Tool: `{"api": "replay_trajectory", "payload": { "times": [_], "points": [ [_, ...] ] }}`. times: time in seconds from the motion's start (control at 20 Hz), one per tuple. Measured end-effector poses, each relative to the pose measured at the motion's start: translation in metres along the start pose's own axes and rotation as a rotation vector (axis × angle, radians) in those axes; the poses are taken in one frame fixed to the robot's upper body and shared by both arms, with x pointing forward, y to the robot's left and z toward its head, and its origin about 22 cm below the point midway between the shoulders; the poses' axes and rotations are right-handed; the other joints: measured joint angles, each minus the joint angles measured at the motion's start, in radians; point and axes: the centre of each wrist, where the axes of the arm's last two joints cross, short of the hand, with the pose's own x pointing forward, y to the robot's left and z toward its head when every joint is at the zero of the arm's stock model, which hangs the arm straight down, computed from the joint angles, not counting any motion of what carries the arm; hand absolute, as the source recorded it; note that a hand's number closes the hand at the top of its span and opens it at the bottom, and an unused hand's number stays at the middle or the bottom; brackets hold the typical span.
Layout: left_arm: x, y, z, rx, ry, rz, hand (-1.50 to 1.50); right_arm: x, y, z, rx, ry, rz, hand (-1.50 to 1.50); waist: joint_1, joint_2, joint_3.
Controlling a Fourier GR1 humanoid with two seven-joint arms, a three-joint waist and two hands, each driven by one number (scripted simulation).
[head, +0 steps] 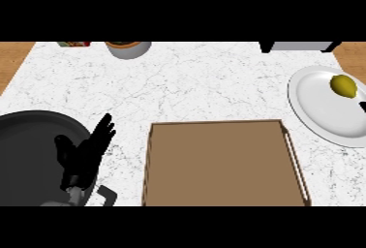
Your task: Pick the lemon from the tray and place it in the plate
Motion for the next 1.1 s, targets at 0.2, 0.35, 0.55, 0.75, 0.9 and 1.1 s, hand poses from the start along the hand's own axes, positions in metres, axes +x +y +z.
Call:
{"api": "replay_trajectory", "payload": {
  "times": [0.2, 0.35, 0.55, 0.75, 0.9, 1.1],
  "points": [
    [-0.002, 0.005, -0.002, 0.010, 0.010, 0.004, 0.00, -0.016, -0.011, 0.016, 0.093, -0.009, -0.057, -1.50, -0.009, -0.006, 0.000],
    [-0.001, 0.006, -0.001, 0.011, 0.018, 0.012, 0.00, -0.029, -0.027, 0.025, 0.153, -0.017, -0.068, -1.50, -0.012, -0.007, -0.001],
    [0.001, 0.005, 0.004, 0.006, 0.011, 0.009, 0.00, -0.048, -0.048, 0.050, 0.202, -0.022, -0.039, -1.50, -0.012, -0.006, -0.005],
    [-0.002, 0.003, 0.002, 0.013, 0.011, -0.005, 0.00, -0.051, -0.066, 0.072, 0.232, -0.019, 0.010, -1.50, -0.012, -0.006, -0.003],
    [-0.002, 0.001, 0.003, 0.021, 0.012, -0.003, 0.00, -0.049, -0.079, 0.091, 0.251, -0.014, 0.031, -1.50, -0.011, -0.006, -0.003],
    [-0.002, 0.003, 0.001, 0.009, 0.012, 0.005, 0.00, -0.049, -0.090, 0.120, 0.252, -0.008, 0.050, -1.50, -0.009, -0.005, -0.003]
  ]
}}
